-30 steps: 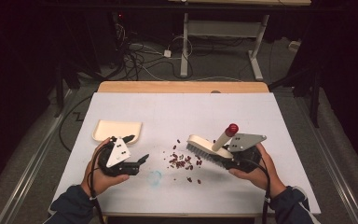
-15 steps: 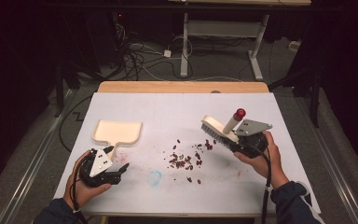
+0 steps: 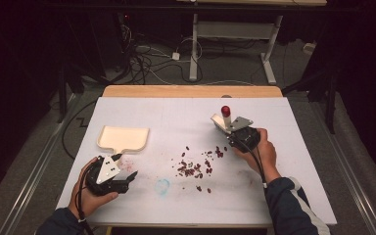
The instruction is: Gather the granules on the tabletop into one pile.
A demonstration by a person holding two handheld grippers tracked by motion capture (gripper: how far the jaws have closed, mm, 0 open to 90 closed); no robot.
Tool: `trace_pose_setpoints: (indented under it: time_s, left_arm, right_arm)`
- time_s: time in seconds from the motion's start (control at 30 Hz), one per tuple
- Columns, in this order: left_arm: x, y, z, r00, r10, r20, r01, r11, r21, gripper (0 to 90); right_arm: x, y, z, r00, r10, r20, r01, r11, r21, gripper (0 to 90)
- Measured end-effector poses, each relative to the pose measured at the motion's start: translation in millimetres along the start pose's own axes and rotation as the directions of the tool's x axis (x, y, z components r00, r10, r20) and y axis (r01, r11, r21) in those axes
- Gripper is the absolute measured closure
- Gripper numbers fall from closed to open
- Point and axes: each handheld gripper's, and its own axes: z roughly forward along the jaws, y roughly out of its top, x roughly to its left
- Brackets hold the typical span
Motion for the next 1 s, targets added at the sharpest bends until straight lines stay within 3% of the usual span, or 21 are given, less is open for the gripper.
trace_pose_setpoints:
  time_s: [0.07, 0.13, 0.17, 0.2, 0.3, 0.33, 0.43, 0.5, 0.53, 0.6, 0.63, 0.73, 1.0]
  left_arm:
    - [-0.8, 1.0, 0.0, 1.0, 0.006, 0.002, -0.006, 1.0, -0.003, 21.1]
    - [-1.6, 0.8, -0.1, 0.9999, 0.009, 0.005, -0.009, 1.0, -0.002, 21.1]
    - [-1.9, 0.4, -0.1, 0.9999, 0.009, 0.007, -0.009, 1.0, 0.0, 21.1]
    - [-2.0, 0.0, -0.4, 0.9999, 0.009, 0.008, -0.009, 0.9999, 0.004, 21.1]
    - [-1.9, 0.3, -2.3, 0.9999, 0.007, 0.009, -0.007, 1.0, -0.001, 21.1]
    - [-2.3, 0.6, -2.6, 1.0, 0.006, 0.008, -0.006, 1.0, -0.004, 21.1]
    - [-3.0, 0.9, -2.2, 0.9999, 0.009, 0.01, -0.009, 1.0, -0.003, 21.1]
    - [-3.0, 0.7, -1.6, 0.9998, 0.011, 0.014, -0.011, 0.9999, 0.001, 21.1]
    - [-2.8, 0.8, -1.3, 0.9998, 0.011, 0.015, -0.011, 0.9999, 0.002, 21.1]
    - [-2.5, 0.7, -1.2, 0.9998, 0.009, 0.015, -0.009, 1.0, 0.002, 21.1]
    - [-2.3, 0.7, -1.1, 0.9999, 0.006, 0.015, -0.007, 1.0, 0.001, 21.1]
    - [-1.5, 1.1, -0.9, 0.9998, -0.001, 0.02, 0.001, 1.0, -0.003, 21.1]
    - [-1.7, 1.3, -1.7, 0.9997, 0.0, 0.024, 0.0, 1.0, -0.004, 21.1]
  right_arm:
    - [7.2, 1.9, 2.7, 0.9996, 0.012, -0.026, -0.013, 1.0, -0.002, 67.4]
    - [17.5, 4.1, 3.9, 0.9996, -0.018, -0.02, 0.018, 1.0, 0.007, 67.4]
    - [17.5, 4.1, 3.9, 0.9996, -0.018, -0.02, 0.018, 1.0, 0.007, 67.4]
    - [29.4, 6.2, 2.8, 0.9993, -0.023, -0.029, 0.023, 1.0, 0.011, 67.3]
    - [40.1, 9.8, 0.5, 0.9981, -0.037, -0.05, 0.037, 0.999, -0.004, 67.3]
    - [51.9, 13.8, -3.2, 0.9948, -0.064, -0.079, 0.063, 0.998, -0.018, 67.3]
    - [68.7, 18.4, -8.3, 0.9879, -0.108, -0.111, 0.104, 0.994, -0.044, 67.3]
    - [74.1, 19.9, -10.4, 0.9857, -0.119, -0.119, 0.113, 0.992, -0.054, 67.3]
    - [82.0, 22.3, -14.1, 0.9797, -0.137, -0.146, 0.129, 0.989, -0.066, 67.2]
    - [87.7, 23.4, -17.4, 0.9726, -0.171, -0.158, 0.16, 0.984, -0.076, 67.2]
    - [91.5, 23.9, -19.0, 0.9721, -0.162, -0.169, 0.151, 0.985, -0.08, 67.2]
    - [94.1, 24.8, -22.6, 0.9657, -0.191, -0.176, 0.177, 0.98, -0.091, 67.3]
    - [81.1, 27.6, -34.8, 0.9773, -0.154, -0.146, 0.134, 0.982, -0.135, 67.4]
